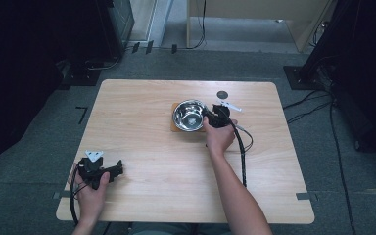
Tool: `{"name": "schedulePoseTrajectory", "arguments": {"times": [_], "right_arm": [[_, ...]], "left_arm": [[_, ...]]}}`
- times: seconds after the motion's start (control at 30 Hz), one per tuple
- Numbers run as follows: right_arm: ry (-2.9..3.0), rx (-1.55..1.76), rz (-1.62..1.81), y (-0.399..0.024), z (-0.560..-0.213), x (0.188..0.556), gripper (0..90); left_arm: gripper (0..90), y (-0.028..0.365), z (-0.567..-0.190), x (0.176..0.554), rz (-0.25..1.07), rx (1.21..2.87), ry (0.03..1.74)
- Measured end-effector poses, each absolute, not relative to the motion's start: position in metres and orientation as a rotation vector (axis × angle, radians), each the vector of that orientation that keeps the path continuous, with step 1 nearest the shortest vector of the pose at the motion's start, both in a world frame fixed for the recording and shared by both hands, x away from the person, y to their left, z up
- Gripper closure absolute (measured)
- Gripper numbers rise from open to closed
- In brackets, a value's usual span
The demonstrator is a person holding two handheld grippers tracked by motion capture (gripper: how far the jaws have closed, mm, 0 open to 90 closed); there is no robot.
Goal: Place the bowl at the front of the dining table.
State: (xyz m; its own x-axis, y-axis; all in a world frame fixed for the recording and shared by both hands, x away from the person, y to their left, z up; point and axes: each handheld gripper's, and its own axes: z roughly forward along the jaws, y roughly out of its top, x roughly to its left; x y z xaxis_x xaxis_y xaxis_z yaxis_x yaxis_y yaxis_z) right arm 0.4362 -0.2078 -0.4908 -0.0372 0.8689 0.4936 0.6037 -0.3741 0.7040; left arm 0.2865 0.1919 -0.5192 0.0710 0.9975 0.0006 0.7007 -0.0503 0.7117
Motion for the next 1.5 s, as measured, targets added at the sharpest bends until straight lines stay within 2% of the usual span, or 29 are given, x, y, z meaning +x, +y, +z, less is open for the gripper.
{"name": "schedulePoseTrajectory", "arguments": {"times": [1.13, 1.2, 1.3, 1.5], "right_arm": [[1.495, 2.104, 1.372, -0.205, -0.51, 0.465, 83.7], [1.504, 2.1, 1.358, -0.205, -0.511, 0.465, 81.5], [1.515, 2.095, 1.386, -0.205, -0.513, 0.466, 68.4], [1.526, 2.041, 1.417, -0.206, -0.512, 0.465, 53.9]], "left_arm": [[0.9, 0.192, -0.519, 0.286, 0.705, 1.808, 1.684], [0.9, 0.192, -0.519, 0.286, 0.705, 1.807, 1.685], [0.9, 0.192, -0.519, 0.286, 0.704, 1.808, 1.685], [0.9, 0.192, -0.519, 0.286, 0.705, 1.808, 1.684]]}}
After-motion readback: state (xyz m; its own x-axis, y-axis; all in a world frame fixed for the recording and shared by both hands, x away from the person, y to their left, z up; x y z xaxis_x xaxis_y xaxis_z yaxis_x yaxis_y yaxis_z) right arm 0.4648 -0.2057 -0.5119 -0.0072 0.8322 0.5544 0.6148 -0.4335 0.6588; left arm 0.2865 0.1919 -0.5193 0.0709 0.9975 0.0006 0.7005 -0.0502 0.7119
